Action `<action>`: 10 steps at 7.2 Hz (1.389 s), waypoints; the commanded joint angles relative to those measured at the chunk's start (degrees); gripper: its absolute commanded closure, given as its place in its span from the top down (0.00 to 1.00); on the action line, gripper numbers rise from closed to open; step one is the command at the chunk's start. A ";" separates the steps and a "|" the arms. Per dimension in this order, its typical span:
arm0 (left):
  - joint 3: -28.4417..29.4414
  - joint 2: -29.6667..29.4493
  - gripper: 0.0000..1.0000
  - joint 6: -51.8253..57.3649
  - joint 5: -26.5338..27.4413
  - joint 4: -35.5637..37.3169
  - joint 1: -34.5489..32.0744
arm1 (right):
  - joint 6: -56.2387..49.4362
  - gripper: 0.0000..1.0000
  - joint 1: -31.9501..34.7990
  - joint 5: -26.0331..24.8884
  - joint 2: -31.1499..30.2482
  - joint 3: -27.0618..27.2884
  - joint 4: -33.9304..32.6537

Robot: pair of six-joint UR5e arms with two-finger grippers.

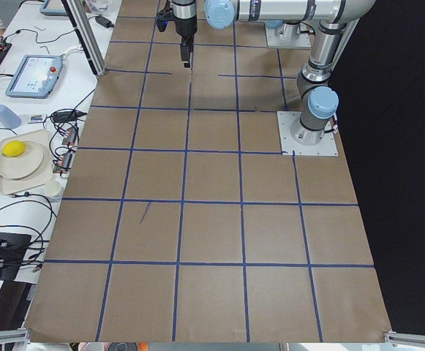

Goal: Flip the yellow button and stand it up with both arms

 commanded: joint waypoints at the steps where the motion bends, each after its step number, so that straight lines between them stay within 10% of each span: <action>1: -0.21 0.01 1.00 0.33 0.07 -0.06 0.00 | 0.37 0.97 0.00 -1.48 -0.51 -0.17 0.28; 3: 0.05 -0.16 1.00 0.42 0.07 0.02 0.00 | 5.44 0.99 0.26 -2.81 -1.82 -1.31 3.51; 6: -0.30 -0.08 1.00 0.16 0.07 0.20 0.00 | 17.56 1.00 4.27 -5.36 -7.00 -11.38 25.35; 10: -0.30 -0.08 1.00 -0.10 0.07 0.64 0.00 | 54.70 1.00 28.93 -10.63 -12.01 -27.22 53.85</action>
